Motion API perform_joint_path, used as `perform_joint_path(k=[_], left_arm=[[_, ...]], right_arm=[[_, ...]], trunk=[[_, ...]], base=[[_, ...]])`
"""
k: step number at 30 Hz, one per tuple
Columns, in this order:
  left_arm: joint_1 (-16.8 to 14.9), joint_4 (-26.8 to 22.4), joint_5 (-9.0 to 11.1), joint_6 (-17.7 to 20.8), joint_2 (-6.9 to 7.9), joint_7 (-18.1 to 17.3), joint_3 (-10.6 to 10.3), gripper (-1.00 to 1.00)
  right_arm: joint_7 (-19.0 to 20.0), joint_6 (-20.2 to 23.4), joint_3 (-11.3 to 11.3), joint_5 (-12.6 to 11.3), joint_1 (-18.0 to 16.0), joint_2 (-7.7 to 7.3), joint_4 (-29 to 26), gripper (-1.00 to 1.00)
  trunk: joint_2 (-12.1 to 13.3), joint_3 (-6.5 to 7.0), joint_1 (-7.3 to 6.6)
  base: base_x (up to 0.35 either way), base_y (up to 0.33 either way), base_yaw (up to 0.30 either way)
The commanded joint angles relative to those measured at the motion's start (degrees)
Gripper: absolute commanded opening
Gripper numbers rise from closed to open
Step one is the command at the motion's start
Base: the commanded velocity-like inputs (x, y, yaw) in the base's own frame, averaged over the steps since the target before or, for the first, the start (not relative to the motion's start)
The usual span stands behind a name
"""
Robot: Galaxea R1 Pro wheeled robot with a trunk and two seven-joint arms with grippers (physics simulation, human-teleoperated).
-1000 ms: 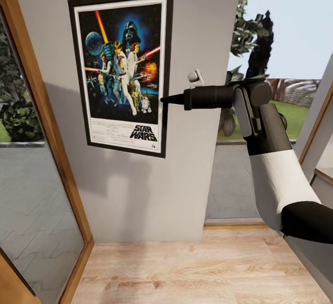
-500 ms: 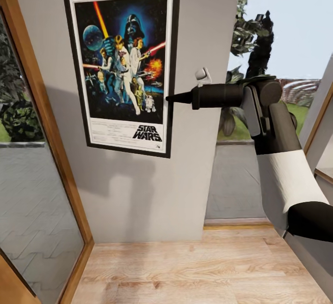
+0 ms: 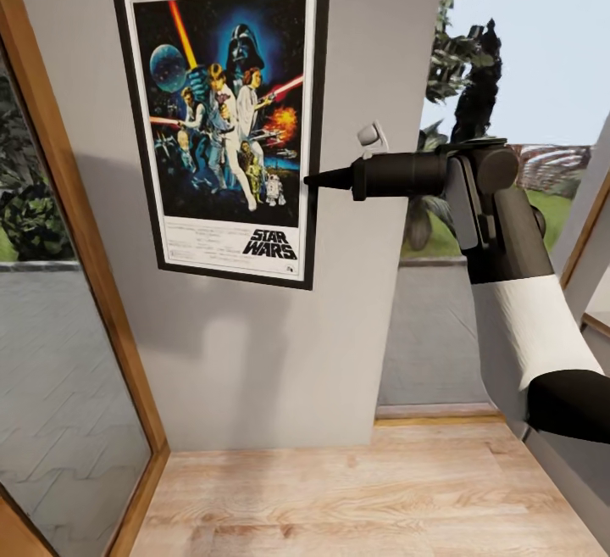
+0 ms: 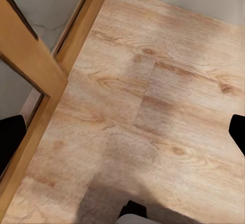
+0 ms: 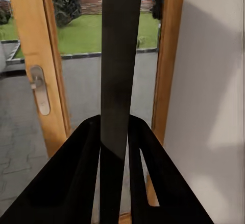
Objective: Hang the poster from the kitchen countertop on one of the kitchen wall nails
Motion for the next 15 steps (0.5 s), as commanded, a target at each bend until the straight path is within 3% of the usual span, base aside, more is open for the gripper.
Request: perform_joint_path(k=[1,15], left_arm=[[0.0,0.0,0.6,0.0,-0.01,-0.5,0.1,1.00],[0.0,0.0,0.6,0.0,0.00,-0.5,0.1,1.00]], right_arm=[[0.0,0.5,0.1,-0.5,0.0,-0.05,0.0,-1.00],[0.0,0.5,0.1,-0.5,0.0,-0.05,0.0,-1.00]], trunk=[[0.0,-0.02,0.05],[0.0,-0.02,0.05]], base=[[0.284,0.000,0.000],[0.331,0.000,0.000]])
